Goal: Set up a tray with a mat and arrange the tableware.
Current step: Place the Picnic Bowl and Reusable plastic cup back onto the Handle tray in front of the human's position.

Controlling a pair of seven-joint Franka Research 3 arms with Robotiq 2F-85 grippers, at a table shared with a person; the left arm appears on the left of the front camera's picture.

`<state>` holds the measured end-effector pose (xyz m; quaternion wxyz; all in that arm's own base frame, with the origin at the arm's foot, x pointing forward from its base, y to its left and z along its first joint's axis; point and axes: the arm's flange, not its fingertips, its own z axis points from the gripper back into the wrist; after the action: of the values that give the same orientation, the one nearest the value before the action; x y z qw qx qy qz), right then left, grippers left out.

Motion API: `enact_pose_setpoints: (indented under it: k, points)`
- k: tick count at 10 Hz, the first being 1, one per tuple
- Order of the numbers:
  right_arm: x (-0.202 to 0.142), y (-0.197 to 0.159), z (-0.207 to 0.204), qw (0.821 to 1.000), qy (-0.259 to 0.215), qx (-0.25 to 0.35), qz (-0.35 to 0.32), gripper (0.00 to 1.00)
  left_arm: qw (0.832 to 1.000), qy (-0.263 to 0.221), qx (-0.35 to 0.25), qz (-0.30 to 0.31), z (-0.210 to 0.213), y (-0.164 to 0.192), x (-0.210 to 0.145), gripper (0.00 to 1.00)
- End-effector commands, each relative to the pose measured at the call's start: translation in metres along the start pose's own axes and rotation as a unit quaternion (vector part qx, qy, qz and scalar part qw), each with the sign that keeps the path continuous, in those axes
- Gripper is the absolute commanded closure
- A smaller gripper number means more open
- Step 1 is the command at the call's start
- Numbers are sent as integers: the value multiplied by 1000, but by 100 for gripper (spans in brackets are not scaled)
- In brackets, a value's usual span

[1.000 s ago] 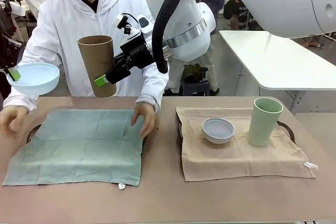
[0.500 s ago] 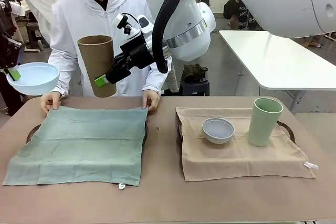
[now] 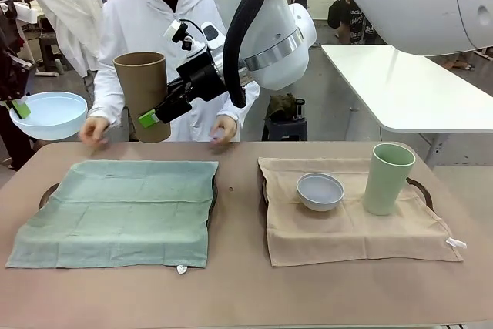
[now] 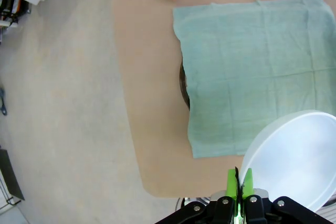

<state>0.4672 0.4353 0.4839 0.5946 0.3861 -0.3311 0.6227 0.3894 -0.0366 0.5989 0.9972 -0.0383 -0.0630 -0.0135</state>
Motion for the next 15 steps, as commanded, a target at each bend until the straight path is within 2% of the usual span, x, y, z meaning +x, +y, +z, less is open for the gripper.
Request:
enact_pose_setpoints:
  k: [1, 5, 8, 10, 13, 15]
  points:
    - [0, 0, 0, 1000, 0, 0, 0, 19, 1000, 0, 0, 0, 0, 0, 0, 96]
    - [0, 0, 0, 1000, 0, 0, 0, 19, 1000, 0, 0, 0, 0, 0, 0, 96]
    - [-57, -3, -26, 999, -41, 34, 4, 19, 999, 19, -29, -17, -66, 10, 10, 96]
    - [-98, -4, -49, 999, -29, 33, 2, 19, 999, 26, -30, -34, -113, 16, 10, 96]
    - [-147, -3, -79, 999, -16, 41, 3, 19, 997, 26, -44, -49, -161, 24, 8, 96]
    - [-165, -1, -91, 999, -16, 40, 25, 19, 997, 24, -43, -56, -188, 21, 7, 96]
